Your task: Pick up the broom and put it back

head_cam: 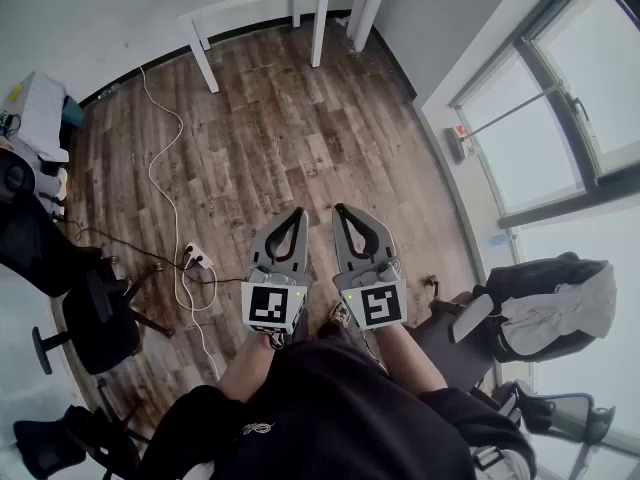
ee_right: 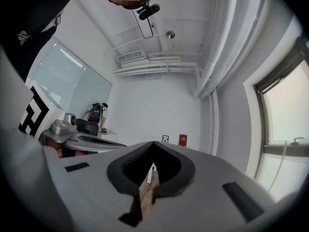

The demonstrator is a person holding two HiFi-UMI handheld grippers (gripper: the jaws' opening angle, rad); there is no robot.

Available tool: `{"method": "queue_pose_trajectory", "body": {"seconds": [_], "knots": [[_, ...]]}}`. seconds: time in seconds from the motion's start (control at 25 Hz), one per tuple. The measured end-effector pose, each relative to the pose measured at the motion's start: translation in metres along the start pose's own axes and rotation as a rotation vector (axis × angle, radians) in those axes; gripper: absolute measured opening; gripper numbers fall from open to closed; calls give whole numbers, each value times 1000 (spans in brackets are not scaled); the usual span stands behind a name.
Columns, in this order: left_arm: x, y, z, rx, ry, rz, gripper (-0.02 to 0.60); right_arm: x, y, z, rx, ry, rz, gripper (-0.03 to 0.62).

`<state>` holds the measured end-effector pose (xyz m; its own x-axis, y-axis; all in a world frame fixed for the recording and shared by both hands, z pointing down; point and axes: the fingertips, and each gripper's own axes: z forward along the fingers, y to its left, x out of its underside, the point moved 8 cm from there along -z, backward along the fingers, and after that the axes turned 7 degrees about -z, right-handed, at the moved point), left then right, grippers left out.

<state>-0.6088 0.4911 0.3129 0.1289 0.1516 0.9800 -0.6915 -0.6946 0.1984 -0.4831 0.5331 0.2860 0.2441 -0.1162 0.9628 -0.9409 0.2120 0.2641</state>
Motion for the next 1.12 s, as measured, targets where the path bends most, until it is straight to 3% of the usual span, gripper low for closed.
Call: {"method": "queue_pose_trajectory", "body": {"seconds": [0.32, 0.44, 0.6, 0.88, 1.12], "knots": [[-3, 50, 2, 53, 3, -23, 0, 3, 28, 38, 19, 21, -21, 21], [-3, 71, 3, 49, 10, -47, 0, 6, 42, 60, 5, 79, -30, 21], [-2, 85, 8, 44, 16, -57, 0, 5, 47, 84, -12, 62, -42, 21], [6, 114, 37, -5, 54, -49, 0, 9, 32, 137, -39, 18, 20, 21], [1, 125, 108, -13, 72, -16, 0, 30, -19, 180, -40, 5, 52, 21]]}}
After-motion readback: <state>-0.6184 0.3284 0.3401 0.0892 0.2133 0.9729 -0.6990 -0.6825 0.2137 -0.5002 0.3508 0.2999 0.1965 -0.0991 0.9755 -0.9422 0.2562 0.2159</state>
